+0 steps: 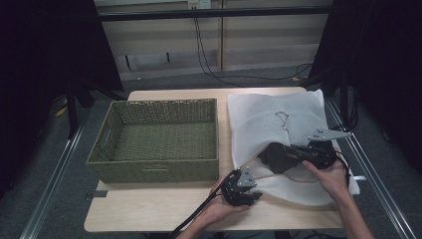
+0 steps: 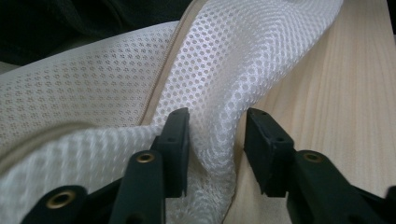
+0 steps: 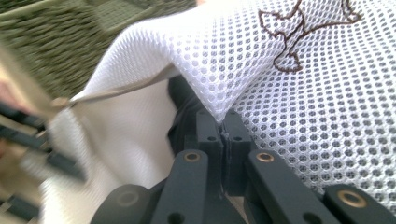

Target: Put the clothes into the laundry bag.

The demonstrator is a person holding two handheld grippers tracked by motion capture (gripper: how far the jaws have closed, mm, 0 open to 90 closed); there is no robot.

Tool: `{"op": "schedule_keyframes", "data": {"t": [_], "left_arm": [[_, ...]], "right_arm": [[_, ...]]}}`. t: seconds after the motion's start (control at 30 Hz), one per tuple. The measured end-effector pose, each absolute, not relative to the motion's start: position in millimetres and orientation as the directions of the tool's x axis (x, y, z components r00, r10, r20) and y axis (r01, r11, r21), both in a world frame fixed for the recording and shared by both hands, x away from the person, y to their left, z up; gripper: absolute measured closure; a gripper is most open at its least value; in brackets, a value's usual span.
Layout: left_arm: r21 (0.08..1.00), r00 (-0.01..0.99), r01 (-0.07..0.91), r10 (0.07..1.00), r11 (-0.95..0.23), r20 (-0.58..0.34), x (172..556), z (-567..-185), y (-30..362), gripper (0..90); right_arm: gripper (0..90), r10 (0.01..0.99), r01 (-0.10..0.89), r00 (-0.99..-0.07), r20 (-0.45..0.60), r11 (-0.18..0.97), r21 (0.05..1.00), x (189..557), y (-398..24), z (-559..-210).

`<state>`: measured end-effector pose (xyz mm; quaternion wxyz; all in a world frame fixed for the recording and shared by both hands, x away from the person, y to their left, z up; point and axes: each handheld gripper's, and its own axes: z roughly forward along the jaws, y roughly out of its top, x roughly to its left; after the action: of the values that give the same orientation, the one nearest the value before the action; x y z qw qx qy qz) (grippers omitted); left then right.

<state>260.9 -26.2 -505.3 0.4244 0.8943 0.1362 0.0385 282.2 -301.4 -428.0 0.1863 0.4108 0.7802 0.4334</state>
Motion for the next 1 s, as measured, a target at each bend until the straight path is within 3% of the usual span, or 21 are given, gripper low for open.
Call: {"op": "schedule_keyframes", "data": {"t": [0.2, 0.3, 0.57, 0.67, 0.7, 0.73, 0.93, 1.0], "left_arm": [[0.802, 0.966, 0.213, 0.246, -0.558, -0.086, 255, -494, -14, 55.1], [0.851, 0.973, 0.161, 0.223, -0.5, -0.053, 251, -477, -5, 52.9], [0.857, 0.96, 0.174, 0.279, -0.486, -0.037, 270, -470, -10, 51.9], [0.848, 0.957, 0.189, 0.285, -0.495, -0.047, 274, -474, -16, 50.7], [0.852, 0.956, 0.198, 0.286, -0.485, -0.059, 276, -479, -19, 50.9], [0.852, 0.956, 0.198, 0.286, -0.485, -0.059, 276, -479, -19, 50.9], [0.798, 0.946, 0.241, 0.318, -0.553, -0.065, 282, -495, -25, 49.8], [0.775, 0.952, 0.23, 0.303, -0.589, -0.052, 280, -503, -25, 49.8]], "right_arm": [[88.4, 0.798, 0.504, -0.597, 0.08, 0.295, 0.812, 264, -311, -433], [88.1, 0.794, 0.526, -0.6, 0.1, 0.297, 0.797, 258, -313, -442], [86.1, 0.787, 0.57, -0.609, 0.101, 0.345, 0.746, 248, -323, -459], [80.7, 0.788, 0.579, -0.607, 0.103, 0.349, 0.737, 245, -327, -464], [71.9, 0.793, 0.584, -0.601, 0.099, 0.35, 0.733, 240, -330, -465], [69.7, 0.795, 0.582, -0.598, 0.103, 0.342, 0.738, 238, -333, -465], [65.3, 0.824, 0.555, -0.561, 0.085, 0.298, 0.777, 232, -343, -456], [59.5, 0.823, 0.549, -0.561, 0.084, 0.295, 0.782, 233, -342, -453]]}}
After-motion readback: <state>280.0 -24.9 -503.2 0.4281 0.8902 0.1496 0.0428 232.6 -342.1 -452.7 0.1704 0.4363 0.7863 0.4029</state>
